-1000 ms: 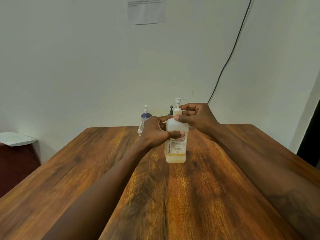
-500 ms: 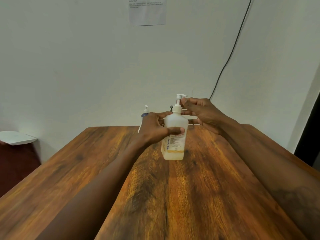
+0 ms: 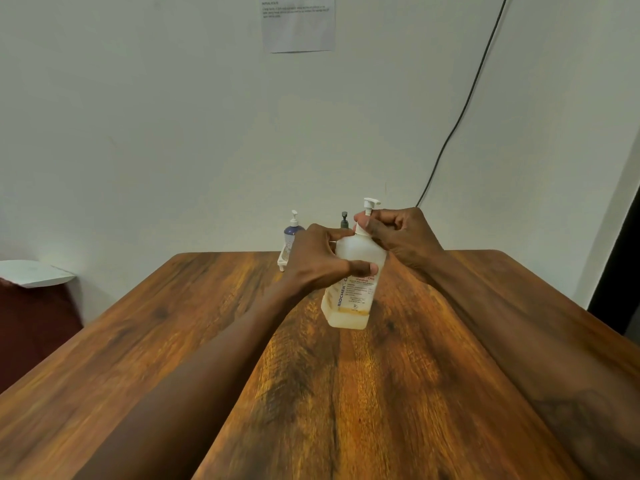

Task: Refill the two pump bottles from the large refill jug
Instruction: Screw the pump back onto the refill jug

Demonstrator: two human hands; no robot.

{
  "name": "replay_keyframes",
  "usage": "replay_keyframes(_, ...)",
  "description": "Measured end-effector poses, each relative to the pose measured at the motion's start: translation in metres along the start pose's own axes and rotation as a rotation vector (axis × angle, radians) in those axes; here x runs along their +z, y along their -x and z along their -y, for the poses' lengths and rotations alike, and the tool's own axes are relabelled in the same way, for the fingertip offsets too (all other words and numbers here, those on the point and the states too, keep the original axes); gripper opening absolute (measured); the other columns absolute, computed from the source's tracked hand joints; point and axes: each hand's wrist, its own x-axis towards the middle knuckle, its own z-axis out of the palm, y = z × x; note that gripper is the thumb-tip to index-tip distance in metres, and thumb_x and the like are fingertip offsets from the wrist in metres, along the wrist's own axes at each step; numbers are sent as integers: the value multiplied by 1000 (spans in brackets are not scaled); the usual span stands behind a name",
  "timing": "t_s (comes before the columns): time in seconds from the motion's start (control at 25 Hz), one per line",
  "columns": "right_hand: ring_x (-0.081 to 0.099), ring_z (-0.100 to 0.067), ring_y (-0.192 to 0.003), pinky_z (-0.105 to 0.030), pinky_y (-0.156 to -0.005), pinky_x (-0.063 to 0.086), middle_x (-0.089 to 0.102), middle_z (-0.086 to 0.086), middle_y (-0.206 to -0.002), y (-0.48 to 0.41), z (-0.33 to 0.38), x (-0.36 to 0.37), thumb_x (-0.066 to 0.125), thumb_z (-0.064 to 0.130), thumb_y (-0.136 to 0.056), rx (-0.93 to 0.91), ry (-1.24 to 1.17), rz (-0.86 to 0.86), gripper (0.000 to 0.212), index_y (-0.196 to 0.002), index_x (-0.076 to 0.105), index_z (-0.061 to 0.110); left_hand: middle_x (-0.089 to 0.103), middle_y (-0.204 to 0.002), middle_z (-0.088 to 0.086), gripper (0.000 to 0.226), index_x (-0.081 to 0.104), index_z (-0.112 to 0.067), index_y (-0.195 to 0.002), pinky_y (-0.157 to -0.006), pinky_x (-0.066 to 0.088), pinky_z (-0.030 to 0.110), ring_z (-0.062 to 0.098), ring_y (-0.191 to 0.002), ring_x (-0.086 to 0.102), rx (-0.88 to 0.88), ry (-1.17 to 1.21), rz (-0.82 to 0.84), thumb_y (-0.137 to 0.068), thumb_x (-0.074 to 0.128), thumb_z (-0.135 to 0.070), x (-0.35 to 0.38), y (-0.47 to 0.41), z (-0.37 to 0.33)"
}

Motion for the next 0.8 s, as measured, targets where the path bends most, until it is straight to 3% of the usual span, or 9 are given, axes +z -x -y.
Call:
replay_keyframes(0.12, 77, -11, -86, -45, -83, 64, 80, 3, -98, 1, -4, 11, 82, 40, -83, 24, -13, -137, 32, -102, 81, 14, 78, -111, -2, 72, 75, -17, -124, -69, 62, 20, 10, -84, 72, -17, -35, -99, -65, 91, -56, 2, 3, -3)
replay_keyframes(0.24, 75, -7, -78, -33, -74, 65, 79, 4, -89, 0, -1, 18, 93, 48, -66, 24, 24, -296, 48, -96, 81, 13, 78, -96, -5, 60, 78, -19, -112, -67, 64, 29, 9, -77, 73, -15, -17, -169, -65, 91, -54, 7, 10, -9)
replay_keyframes(0.32, 69, -4, -69, -23, -62, 57, 73, 7, -79, -1, 4, 21, 94, 57, -56, 15, 197, -364, 55, -85, 75, 14, 75, -88, -7, 54, 78, -20, -105, -66, 63, 29, 6, -73, 72, -30, -27, -180, -67, 90, -55, 12, 16, -11)
replay_keyframes(0.44, 59, -6, -64, -22, -54, 44, 65, 5, -74, -6, 16, 19, 87, 70, -56, 39, 420, -330, 65, -81, 63, 15, 78, -92, -7, 59, 77, -21, -108, -67, 64, 31, 4, -72, 72, -61, 5, -188, -65, 88, -60, 15, 16, -12)
replay_keyframes(0.48, 61, -8, -68, -23, -58, 48, 66, 4, -78, -9, 18, 16, 83, 73, -60, 45, 415, -284, 66, -84, 63, 15, 77, -91, -10, 59, 77, -24, -110, -66, 64, 29, 0, -70, 71, -61, 33, -196, -65, 89, -60, 13, 14, -12)
replay_keyframes(0.56, 70, -16, -90, -32, -79, 59, 72, -1, -96, -14, 22, 5, 71, 73, -77, 95, 197, -107, 63, -101, 67, 14, 72, -85, -19, 54, 75, -32, -114, -64, 62, 22, -8, -68, 69, -33, 87, -172, -67, 91, -54, 6, 11, -14)
replay_keyframes(0.64, 67, -26, -118, -45, -103, 55, 70, -8, -124, -18, 21, -7, 56, 57, -98, 181, -161, 121, 54, -126, 65, 12, 73, -88, -18, 54, 75, -31, -117, -65, 62, 21, -8, -73, 71, -4, 127, -129, -69, 93, -49, 0, 10, -12)
replay_keyframes(0.68, 64, -29, -123, -48, -107, 52, 68, -10, -130, -18, 21, -12, 54, 44, -104, 186, -229, 215, 45, -132, 63, 10, 76, -93, -15, 56, 75, -29, -119, -67, 63, 23, -5, -76, 73, 0, 142, -110, -70, 93, -48, -2, 10, -10)
replay_keyframes(0.8, 67, -22, -121, -47, -107, 52, 73, -5, -126, -17, 15, -20, 65, 16, -99, 72, -91, 287, 33, -131, 67, 9, 80, -104, -7, 61, 74, -27, -124, -70, 65, 30, 2, -82, 76, 11, 154, -84, -70, 92, -49, -1, 10, -5)
